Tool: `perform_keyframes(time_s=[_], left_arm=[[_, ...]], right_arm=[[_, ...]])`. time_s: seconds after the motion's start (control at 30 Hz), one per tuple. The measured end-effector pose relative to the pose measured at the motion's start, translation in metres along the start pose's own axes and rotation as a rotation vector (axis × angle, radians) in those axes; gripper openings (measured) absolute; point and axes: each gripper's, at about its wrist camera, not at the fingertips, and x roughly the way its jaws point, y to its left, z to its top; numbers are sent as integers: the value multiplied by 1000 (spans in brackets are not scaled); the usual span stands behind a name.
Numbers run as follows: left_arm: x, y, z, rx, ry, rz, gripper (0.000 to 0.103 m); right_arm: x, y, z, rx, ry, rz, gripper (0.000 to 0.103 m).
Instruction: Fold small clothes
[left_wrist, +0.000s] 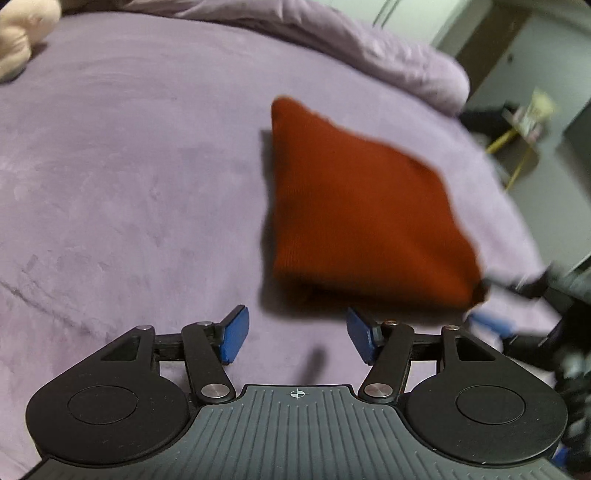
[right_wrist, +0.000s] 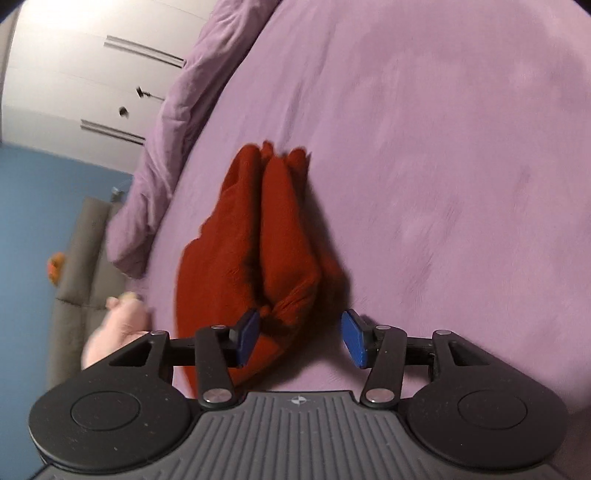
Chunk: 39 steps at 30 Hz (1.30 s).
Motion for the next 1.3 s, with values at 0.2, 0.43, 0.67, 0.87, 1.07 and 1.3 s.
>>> perform_keyframes(time_s=[0.2,0.43,0.67,0.87,1.07,1.3], left_arm=[[17,5,12,-62,-36,101,61],[15,20,5,-151,-31,119,58],[-29,33,17,-186,-80,156,60],[-13,-5,48,-72,-116,76,66],[23,-12,47,-12,-48,202,69],[34,-18,40,90,-60,275,72]], right_arm=[[27,28,-11,-39,-28,-11,15],[17,-14,-1,102,-40,-13,9],[-3,56,-10,-297,-152,-308,28],[8,115,-28,-622,-236,-324,26],[62,116,-38,-831,-108,-471,0],[62,91,-48,-970,-83,-446,0]])
